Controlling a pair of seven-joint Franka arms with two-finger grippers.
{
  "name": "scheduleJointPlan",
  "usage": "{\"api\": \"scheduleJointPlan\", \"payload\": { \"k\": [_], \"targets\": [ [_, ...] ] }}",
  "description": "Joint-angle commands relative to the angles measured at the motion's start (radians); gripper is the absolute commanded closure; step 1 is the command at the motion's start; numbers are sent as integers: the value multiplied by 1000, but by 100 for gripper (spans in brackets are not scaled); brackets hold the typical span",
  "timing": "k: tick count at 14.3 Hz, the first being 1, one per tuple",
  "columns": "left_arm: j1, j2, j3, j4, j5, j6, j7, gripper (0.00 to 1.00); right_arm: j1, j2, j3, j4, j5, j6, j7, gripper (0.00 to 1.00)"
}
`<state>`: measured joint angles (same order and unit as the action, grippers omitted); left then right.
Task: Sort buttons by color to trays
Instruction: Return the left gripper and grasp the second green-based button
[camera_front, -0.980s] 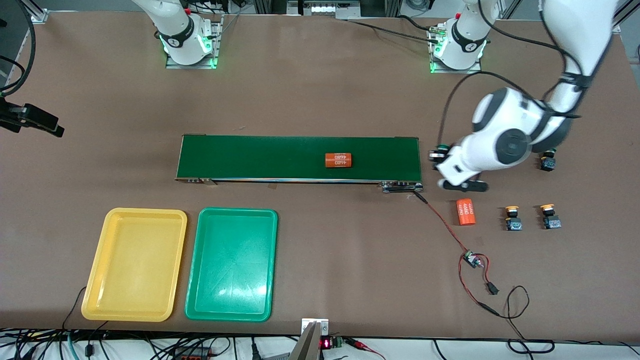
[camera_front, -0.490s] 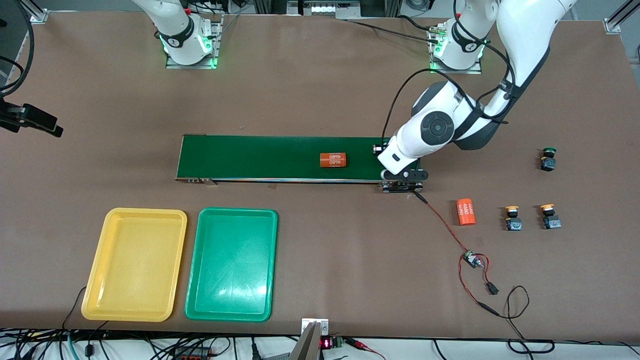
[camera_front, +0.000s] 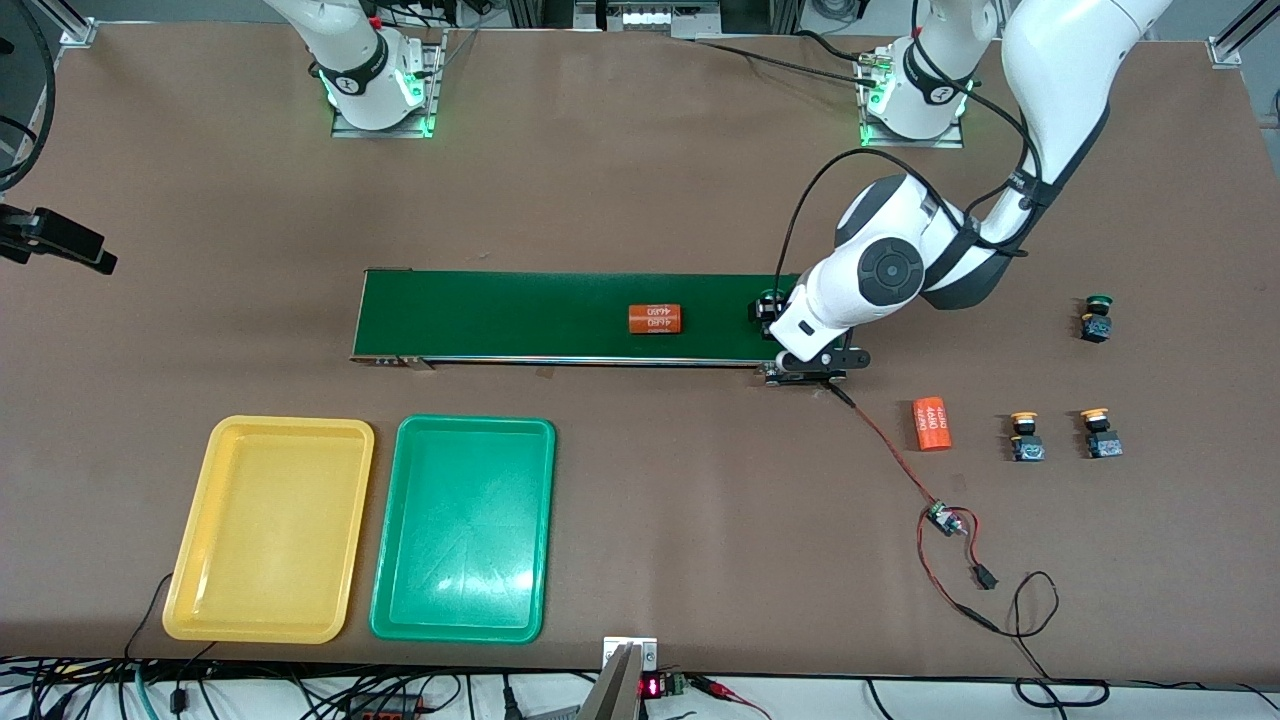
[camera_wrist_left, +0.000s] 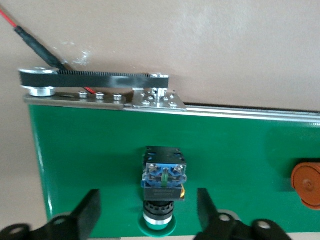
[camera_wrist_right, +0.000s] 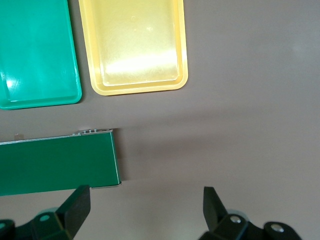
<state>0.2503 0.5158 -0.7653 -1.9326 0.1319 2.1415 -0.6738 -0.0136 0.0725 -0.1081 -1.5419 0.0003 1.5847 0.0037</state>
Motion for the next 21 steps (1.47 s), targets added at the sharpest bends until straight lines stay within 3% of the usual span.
{"api": "scheduleJointPlan", "payload": {
  "k": [1,4,7,9,18,21],
  "targets": [
    [17,-34,-2,114,2,-183,-21,0,-6,-5,5,-4,-5,4,7,0],
    [67,-23,11,279,58,-430,-12,0,-6,-3,5,-4,-5,8,7,0],
    [164,-17,38,291,87,-469,-10,0,-6,-3,7,-4,-5,6,7,0],
    [217,0,57,287,171,-506,55,0,-5,-3,7,-4,-5,6,7,0],
    [556,87,90,235,294,-477,511,0,-3,-3,7,-4,-5,4,7,0],
    [619,130,92,221,424,-401,692,0,-3,-5,7,-4,-5,4,7,0]
  ]
}}
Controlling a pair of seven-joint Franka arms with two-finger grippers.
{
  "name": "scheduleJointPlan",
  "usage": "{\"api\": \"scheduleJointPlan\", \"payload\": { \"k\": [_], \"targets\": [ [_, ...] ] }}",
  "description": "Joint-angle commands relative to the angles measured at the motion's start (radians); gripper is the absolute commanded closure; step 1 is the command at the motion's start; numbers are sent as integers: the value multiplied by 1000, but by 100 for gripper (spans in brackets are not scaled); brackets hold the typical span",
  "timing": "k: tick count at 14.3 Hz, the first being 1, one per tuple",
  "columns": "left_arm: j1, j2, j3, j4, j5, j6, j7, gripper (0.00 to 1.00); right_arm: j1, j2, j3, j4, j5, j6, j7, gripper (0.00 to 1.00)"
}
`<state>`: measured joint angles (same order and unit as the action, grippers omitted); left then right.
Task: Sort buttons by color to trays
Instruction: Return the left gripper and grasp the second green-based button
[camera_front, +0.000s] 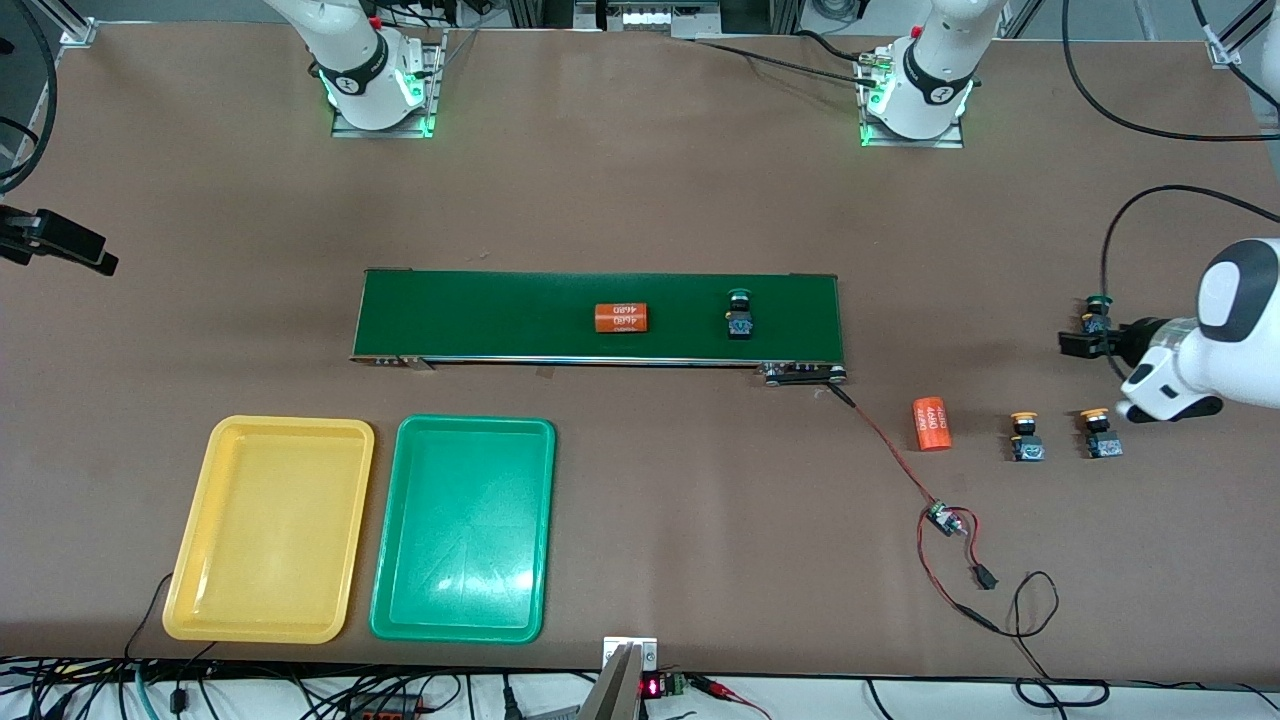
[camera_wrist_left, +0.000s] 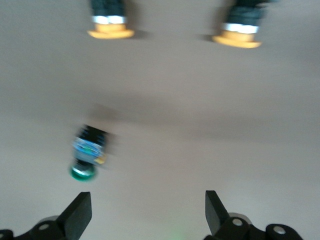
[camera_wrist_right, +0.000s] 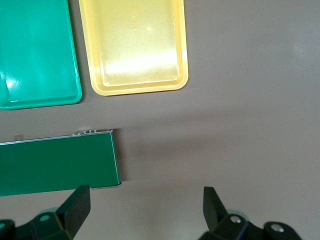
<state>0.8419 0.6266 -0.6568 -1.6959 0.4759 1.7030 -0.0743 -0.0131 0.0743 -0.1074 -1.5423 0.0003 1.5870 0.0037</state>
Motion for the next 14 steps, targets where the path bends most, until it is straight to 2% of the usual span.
{"api": "scheduleJointPlan", "payload": {
  "k": [1,3,5,8,12,13,14],
  "targets": [
    [46,31,-17,-18,127,53,119,0,-4,-5,6,-4,-5,2,7,0],
    [97,76,-17,-31,185,117,193,0,-4,-5,6,-4,-5,2,9,0],
    [163,93,-17,-95,187,214,293,0,-4,-5,6,-4,-5,2,7,0],
    [201,96,-17,-154,187,297,303,1,-4,-7,6,-4,-5,2,7,0],
    [224,93,-18,-191,185,265,304,15,-4,-5,6,-4,-5,1,7,0],
    [226,94,-17,-192,185,259,304,22,-4,-7,6,-4,-5,2,7,0],
    [227,97,-17,-192,185,259,306,34,-4,-5,6,-4,-5,1,9,0]
  ]
}}
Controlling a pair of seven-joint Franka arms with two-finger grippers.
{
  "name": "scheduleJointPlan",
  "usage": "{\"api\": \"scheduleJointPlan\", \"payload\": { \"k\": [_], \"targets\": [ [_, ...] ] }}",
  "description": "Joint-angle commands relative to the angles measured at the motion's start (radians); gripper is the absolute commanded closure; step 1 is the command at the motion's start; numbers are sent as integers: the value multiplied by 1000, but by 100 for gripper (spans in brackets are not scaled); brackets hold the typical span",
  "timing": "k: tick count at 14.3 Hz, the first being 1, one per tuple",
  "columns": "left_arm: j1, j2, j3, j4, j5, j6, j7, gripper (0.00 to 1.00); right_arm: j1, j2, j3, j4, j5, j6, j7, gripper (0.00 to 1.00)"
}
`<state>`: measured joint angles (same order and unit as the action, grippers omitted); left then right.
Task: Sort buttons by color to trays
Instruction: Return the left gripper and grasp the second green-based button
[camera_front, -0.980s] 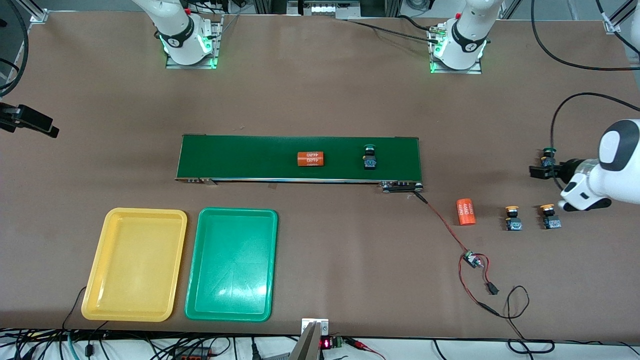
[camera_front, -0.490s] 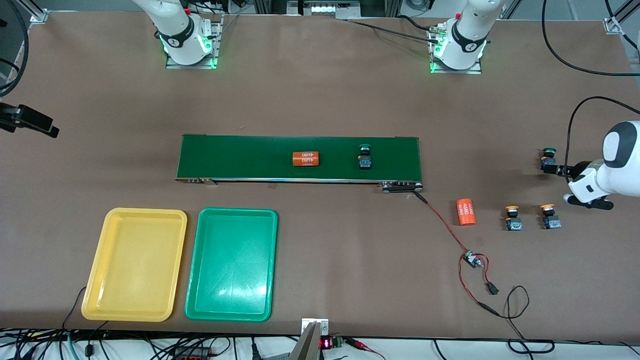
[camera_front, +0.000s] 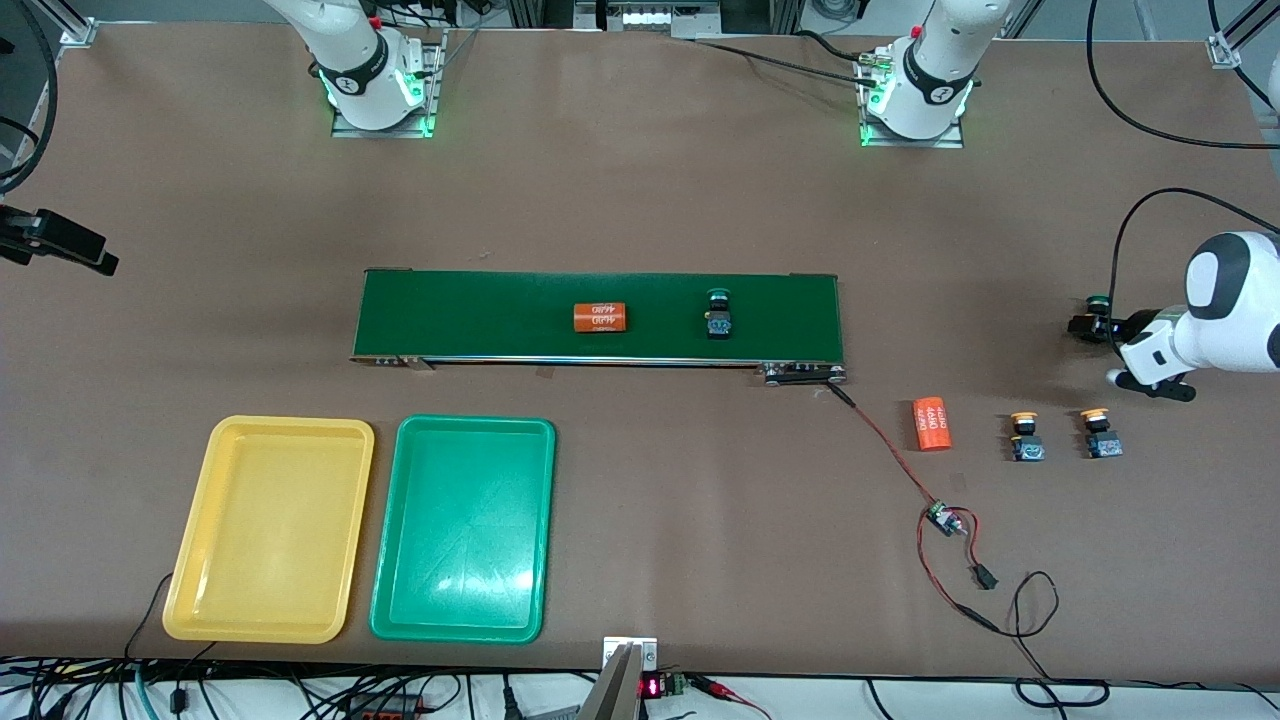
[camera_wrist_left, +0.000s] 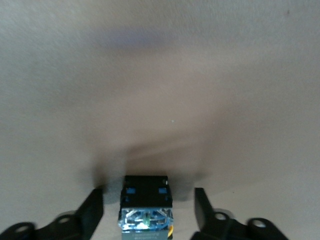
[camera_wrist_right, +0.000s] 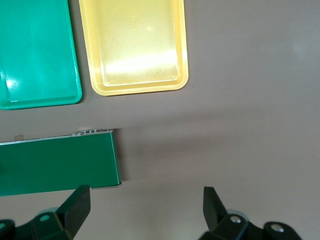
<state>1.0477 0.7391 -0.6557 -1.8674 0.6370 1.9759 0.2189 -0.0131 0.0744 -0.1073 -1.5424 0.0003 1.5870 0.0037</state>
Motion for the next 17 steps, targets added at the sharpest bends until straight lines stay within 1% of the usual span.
{"api": "scheduleJointPlan", "payload": {
  "k": [1,2,3,4,6,8,9,11,12,13,15,17],
  "targets": [
    [20,-15,-18,-21,24,-15,13,49,-4,-7,6,-4,-5,1,7,0],
    [20,-18,-19,-19,24,-25,13,61,-4,-5,6,-4,-5,1,7,0],
    [17,-23,-22,-13,24,-54,16,71,-4,-5,6,-4,-5,1,7,0],
    [17,-26,-31,-6,21,-83,26,74,-4,-5,6,-4,-5,1,7,0],
    [18,-44,-61,-1,9,-98,30,77,-4,-5,6,-4,-5,1,9,0],
    [18,-66,-117,5,3,-136,17,76,-4,-5,6,-4,-5,1,9,0],
    [18,-64,-158,39,-14,-175,14,76,-4,-5,6,-4,-3,2,7,0],
    [-1,-58,-220,114,-97,-267,17,76,-5,-5,6,-4,-3,4,7,0],
    [-35,-57,-252,123,-126,-275,13,76,-5,-5,6,-4,-3,4,9,0],
    [-75,-58,-266,125,-134,-275,5,76,-5,-5,6,-4,-3,5,7,0],
    [-188,-60,-272,163,-149,-278,-102,76,-7,-1,6,-4,-3,5,9,0],
    [-274,-60,-275,177,-192,-287,-226,76,-7,-1,6,-2,-3,7,7,0]
  ]
}}
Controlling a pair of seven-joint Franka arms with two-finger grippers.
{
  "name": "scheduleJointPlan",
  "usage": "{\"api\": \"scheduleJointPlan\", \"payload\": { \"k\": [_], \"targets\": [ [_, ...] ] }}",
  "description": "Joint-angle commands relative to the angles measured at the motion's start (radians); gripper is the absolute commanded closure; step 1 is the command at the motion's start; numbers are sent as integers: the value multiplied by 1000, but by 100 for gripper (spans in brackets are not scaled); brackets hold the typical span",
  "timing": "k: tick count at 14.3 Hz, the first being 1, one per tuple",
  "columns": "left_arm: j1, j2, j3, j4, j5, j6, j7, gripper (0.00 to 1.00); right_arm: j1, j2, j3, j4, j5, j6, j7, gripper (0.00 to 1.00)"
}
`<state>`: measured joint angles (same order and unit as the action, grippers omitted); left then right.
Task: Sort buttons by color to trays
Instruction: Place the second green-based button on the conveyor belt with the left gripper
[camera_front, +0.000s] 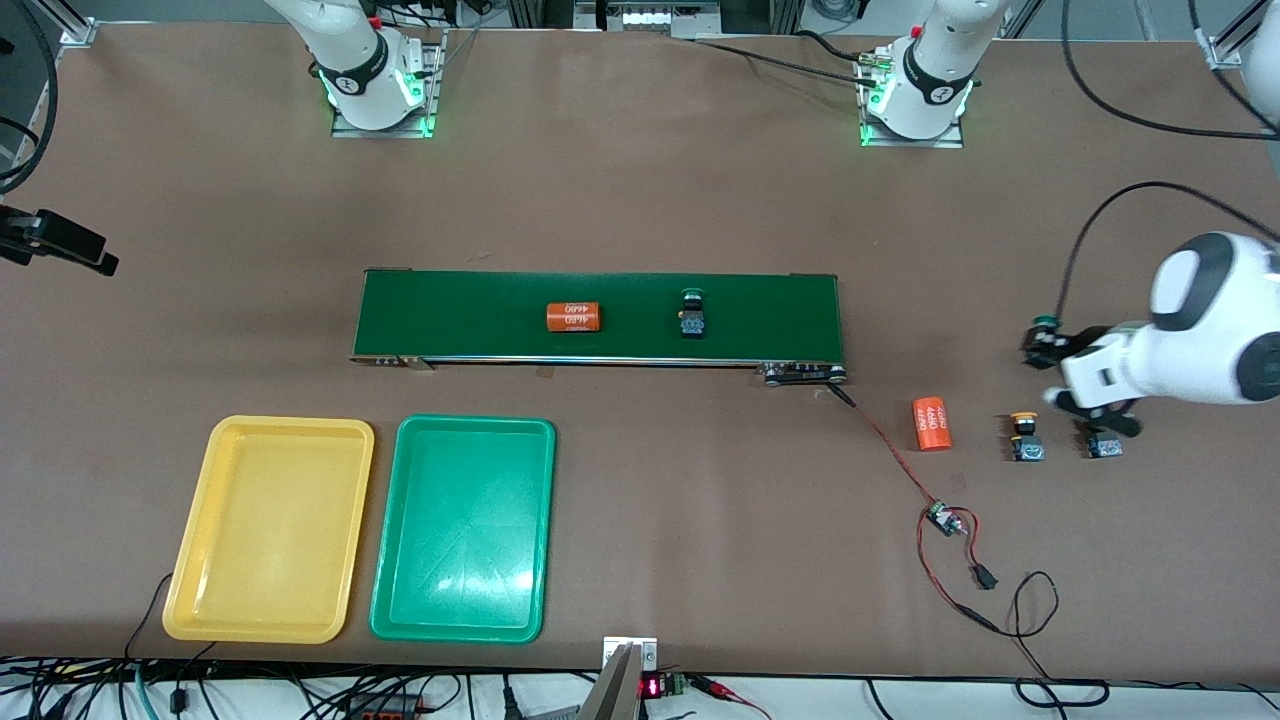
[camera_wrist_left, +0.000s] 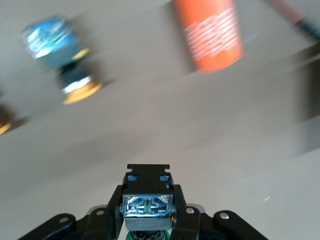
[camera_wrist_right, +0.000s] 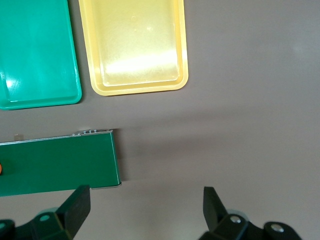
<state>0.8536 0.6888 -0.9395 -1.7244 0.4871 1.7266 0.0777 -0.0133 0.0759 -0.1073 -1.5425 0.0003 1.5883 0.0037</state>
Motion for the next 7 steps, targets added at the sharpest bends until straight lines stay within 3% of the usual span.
{"api": "scheduleJointPlan", "payload": {
  "k": [1,4,7],
  "targets": [
    [-121,-9,1,34,-89,-50,-145,76,-8,-1,6,-2,-2,10,7,0],
    [-275,-3,-10,35,-150,-41,-361,76,-7,1,6,-1,-2,16,9,0],
    [-425,11,-5,34,-156,51,-554,76,-8,10,6,-2,4,50,7,0]
  ]
}}
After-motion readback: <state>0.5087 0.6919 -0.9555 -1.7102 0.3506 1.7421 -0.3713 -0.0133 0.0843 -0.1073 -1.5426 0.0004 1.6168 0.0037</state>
